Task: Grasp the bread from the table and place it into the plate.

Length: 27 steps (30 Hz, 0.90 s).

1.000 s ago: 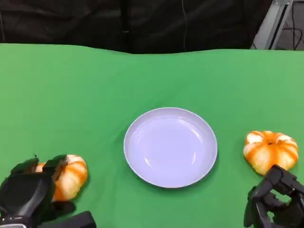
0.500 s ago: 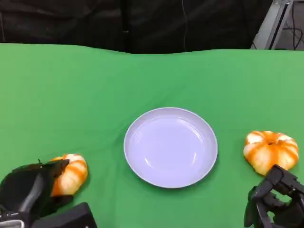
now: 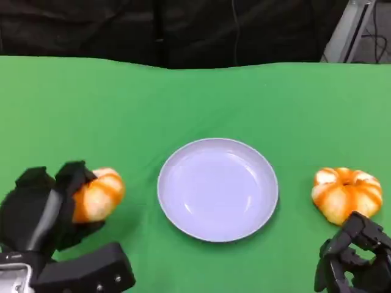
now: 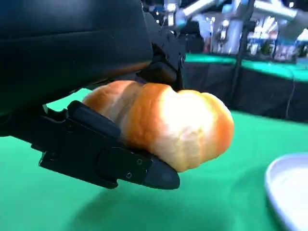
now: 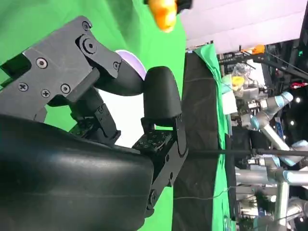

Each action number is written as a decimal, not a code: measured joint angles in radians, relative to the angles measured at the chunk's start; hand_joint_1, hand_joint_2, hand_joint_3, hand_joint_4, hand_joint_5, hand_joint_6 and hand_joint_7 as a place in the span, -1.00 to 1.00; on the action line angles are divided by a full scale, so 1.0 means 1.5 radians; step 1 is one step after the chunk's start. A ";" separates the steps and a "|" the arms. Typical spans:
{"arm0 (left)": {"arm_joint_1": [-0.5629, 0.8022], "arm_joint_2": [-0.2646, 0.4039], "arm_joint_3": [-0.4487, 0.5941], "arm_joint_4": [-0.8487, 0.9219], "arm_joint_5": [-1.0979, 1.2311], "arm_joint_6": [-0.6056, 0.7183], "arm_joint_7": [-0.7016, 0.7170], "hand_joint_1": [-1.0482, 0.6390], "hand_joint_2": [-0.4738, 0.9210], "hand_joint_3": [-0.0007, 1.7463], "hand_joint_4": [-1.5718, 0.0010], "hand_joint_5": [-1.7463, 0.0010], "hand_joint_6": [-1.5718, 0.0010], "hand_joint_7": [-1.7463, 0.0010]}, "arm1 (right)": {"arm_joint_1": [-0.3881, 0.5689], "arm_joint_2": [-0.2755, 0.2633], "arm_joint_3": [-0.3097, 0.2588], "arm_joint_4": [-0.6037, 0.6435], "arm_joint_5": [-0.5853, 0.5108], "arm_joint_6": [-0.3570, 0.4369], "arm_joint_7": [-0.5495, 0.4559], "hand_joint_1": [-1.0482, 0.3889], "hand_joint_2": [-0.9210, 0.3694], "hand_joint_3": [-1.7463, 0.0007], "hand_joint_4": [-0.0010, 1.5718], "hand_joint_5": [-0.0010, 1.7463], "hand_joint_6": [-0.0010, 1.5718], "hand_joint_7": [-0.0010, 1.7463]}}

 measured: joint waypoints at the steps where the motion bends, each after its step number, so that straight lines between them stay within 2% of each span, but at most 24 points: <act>1: 0.002 -0.005 0.000 -0.022 0.001 0.006 -0.004 0.18 1.00 -0.75 0.36 -1.00 0.43 -0.89 | 0.000 0.000 0.000 0.000 0.000 0.000 0.000 0.27 -0.39 -0.44 0.16 1.00 -0.02 0.87; 7: -0.005 -0.036 -0.016 -0.113 0.023 0.033 -0.044 0.15 1.00 -0.70 0.38 -1.00 0.44 -0.90 | 0.000 0.000 0.001 0.000 0.000 0.000 0.000 0.27 -0.39 -0.44 0.16 1.00 -0.02 0.87; 10: -0.014 -0.043 -0.021 -0.121 0.032 0.037 -0.053 0.12 1.00 -0.64 0.36 -0.98 0.33 -0.72 | 0.001 0.000 0.000 0.000 0.000 0.000 0.000 0.29 -0.39 -0.44 0.16 1.00 -0.01 0.87; 15: -0.072 -0.072 -0.065 -0.116 0.047 0.024 -0.070 0.11 1.00 -0.66 0.35 -0.96 0.28 -0.62 | -0.003 0.001 0.004 0.000 0.000 -0.002 -0.001 0.29 -0.39 -0.44 0.15 1.00 -0.01 0.86; 17: -0.106 -0.085 -0.084 -0.087 0.053 0.022 -0.075 0.10 1.00 -0.69 0.35 -0.96 0.27 -0.60 | 0.003 0.001 0.001 0.000 0.000 -0.002 -0.004 0.28 -0.39 -0.44 0.15 1.00 -0.01 0.86; 22: -0.190 -0.134 -0.148 0.010 0.067 0.019 -0.098 0.06 1.00 -0.79 0.40 -1.00 0.39 -0.74 | 0.000 0.003 0.004 -0.001 -0.003 -0.004 -0.007 0.29 -0.39 -0.44 0.16 1.00 -0.01 0.86; 27: -0.238 -0.161 -0.171 0.083 0.071 0.018 -0.103 0.11 1.00 -0.84 0.43 -1.00 0.39 -0.75 | -0.001 0.003 0.004 0.002 -0.003 -0.006 -0.008 0.29 -0.38 -0.45 0.16 1.00 -0.01 0.86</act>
